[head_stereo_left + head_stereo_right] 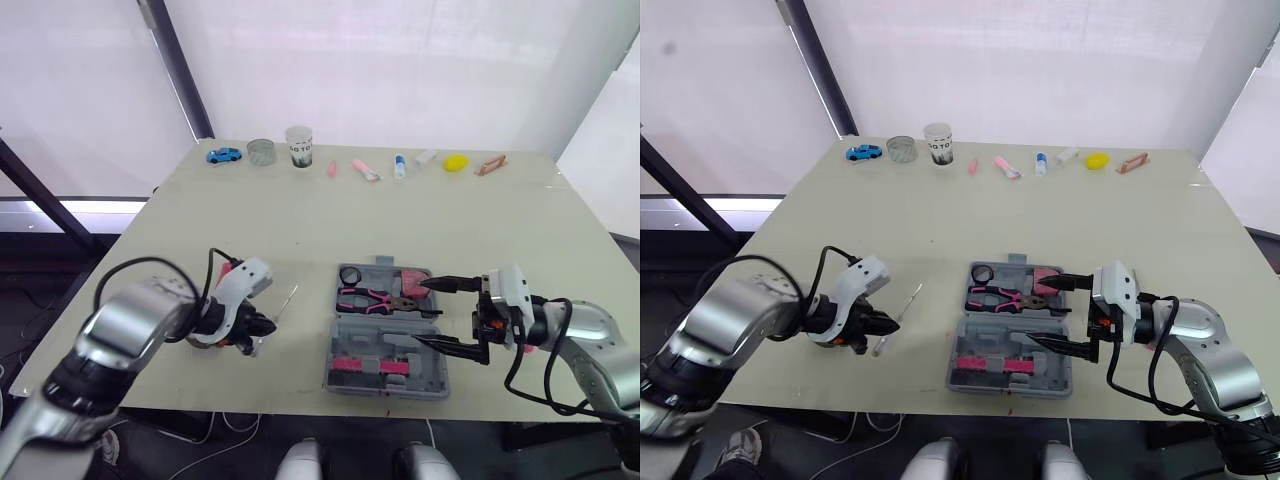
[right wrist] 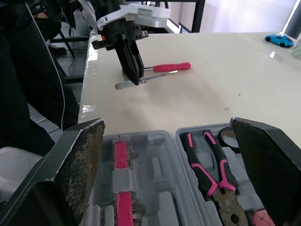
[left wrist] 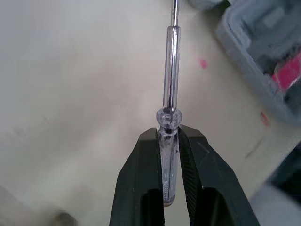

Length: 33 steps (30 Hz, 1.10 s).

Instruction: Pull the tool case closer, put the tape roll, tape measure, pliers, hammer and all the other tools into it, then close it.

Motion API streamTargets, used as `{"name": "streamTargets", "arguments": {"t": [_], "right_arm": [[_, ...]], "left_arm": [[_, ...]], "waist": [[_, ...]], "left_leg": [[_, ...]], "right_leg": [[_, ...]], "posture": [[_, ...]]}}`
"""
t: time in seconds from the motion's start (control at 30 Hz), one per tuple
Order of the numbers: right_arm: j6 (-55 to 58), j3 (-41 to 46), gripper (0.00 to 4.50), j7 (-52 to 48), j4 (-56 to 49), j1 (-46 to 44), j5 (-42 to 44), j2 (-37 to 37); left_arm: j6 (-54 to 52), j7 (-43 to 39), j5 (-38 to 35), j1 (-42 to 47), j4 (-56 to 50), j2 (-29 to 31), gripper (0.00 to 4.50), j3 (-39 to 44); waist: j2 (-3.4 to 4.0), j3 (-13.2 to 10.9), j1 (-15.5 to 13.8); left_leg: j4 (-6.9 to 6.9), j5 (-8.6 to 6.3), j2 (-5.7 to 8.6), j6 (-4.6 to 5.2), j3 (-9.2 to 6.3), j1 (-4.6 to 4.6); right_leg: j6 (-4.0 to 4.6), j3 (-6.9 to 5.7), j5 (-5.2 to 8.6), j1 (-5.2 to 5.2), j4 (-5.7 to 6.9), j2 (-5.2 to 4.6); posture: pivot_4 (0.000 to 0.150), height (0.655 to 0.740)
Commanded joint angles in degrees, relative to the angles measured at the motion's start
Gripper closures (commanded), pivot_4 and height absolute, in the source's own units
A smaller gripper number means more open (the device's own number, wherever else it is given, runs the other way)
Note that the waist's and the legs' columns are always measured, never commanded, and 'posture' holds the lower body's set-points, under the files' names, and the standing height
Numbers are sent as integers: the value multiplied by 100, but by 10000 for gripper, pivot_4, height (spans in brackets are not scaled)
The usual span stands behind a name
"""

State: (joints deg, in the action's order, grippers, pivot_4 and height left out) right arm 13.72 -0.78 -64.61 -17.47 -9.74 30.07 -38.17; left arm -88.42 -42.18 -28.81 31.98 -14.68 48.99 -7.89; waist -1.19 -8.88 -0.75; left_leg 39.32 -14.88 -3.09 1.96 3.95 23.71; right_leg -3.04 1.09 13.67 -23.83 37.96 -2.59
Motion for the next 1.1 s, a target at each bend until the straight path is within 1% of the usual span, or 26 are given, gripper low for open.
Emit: {"name": "streamTargets", "arguments": {"t": [0.03,0.2,0.3,0.4,0.47,0.63,0.67,0.7,0.73,0.77,0.83,0.9,1.03,1.07,1.1], "right_arm": [[-60,177,0,7,-191,67,75,-63],[-90,217,0,-3,-169,97,82,-89],[-129,242,0,-60,-123,92,75,-117],[-183,242,0,-98,-82,75,63,-117],[-188,246,0,-108,-87,88,74,-123],[-190,272,0,-168,-111,155,89,-149],[-177,279,0,-166,-121,168,99,-151],[-139,320,0,-117,-145,184,148,-125],[-218,378,0,-28,-152,196,128,-62],[-395,464,0,97,-129,213,120,86],[-659,589,0,236,-57,231,170,339],[-462,654,0,24,-13,274,400,256],[-330,852,0,-239,120,362,661,42],[-315,909,0,-290,161,389,716,10],[-322,967,0,-346,224,436,738,-30]], "left_arm": [[-408,765,-472,267,506,-201,44687,318],[-408,2172,-1151,422,1168,-661,44687,602],[-408,3117,-1367,517,1558,-1017,44687,816],[-408,3849,-1341,535,1823,-1427,44687,1083],[-408,4228,-1428,530,1928,-1623,44687,1264],[-408,4808,-1721,377,1981,-1862,44687,1503],[-408,4893,-1742,330,1933,-1878,34448,1523],[-408,4978,-1787,275,1825,-1900,30649,1602],[-408,5047,-1842,231,1705,-1887,25280,1644],[-408,5110,-1896,181,1561,-1874,21592,1695],[-408,5127,-2047,63,1224,-1788,12538,1770],[-408,5032,-2068,-131,592,-1630,12538,1829],[-408,4796,-2197,-479,-342,-1299,12538,1870],[-408,4783,-2286,-561,-478,-1444,12538,2055],[-298,4691,-2246,-656,-759,-1511,12538,2071]], "waist": [[0,0,33],[-1,-1,69],[-3,-1,60],[-3,-1,37],[-3,-1,38],[-3,-1,35],[-3,-1,36],[-3,-1,36],[-3,-1,33],[-3,-1,39],[-3,-1,66],[-3,-1,88],[-3,-1,92],[-2,0,84],[-2,0,76]], "left_leg": [[0,0,0,0,-1,0],[-2,0,0,0,-13,-2],[-1,0,2,0,-33,-1],[-1,0,4,-1,-37,-1],[-1,1,4,-1,-37,-1],[-1,1,5,-2,-38,-2],[-1,1,5,-3,-38,-2],[-1,1,5,-3,-38,-2],[-1,2,5,-3,-38,-2],[-1,2,5,-3,-38,-3],[-2,2,5,-4,-38,-4],[-4,3,5,-6,-40,-4],[-4,5,5,-10,-38,-2],[-4,4,7,-9,-37,-2],[-4,4,9,-8,-37,-4]], "right_leg": [[0,0,0,0,1,0],[3,2,-1,-1,2,2],[2,4,-2,0,1,0],[2,2,-2,2,0,-2],[2,2,-2,2,0,-2],[3,1,-3,3,1,-2],[3,1,-3,3,1,-3],[3,1,-3,3,1,-3],[3,1,-3,3,1,-4],[3,1,-3,3,2,-4],[4,2,-3,3,2,-4],[4,1,-3,3,3,-4],[4,1,-3,3,1,-10],[4,1,-4,4,0,-11],[4,0,-3,5,0,-13]], "posture": [[1500,7400],[1500,7400],[1500,7400],[1500,7400],[1500,7400],[1500,7400],[1500,7400],[1500,7400],[1500,7400],[1500,7400],[1500,7400],[1500,7400],[1500,7400],[1500,7400],[1500,7400]]}}
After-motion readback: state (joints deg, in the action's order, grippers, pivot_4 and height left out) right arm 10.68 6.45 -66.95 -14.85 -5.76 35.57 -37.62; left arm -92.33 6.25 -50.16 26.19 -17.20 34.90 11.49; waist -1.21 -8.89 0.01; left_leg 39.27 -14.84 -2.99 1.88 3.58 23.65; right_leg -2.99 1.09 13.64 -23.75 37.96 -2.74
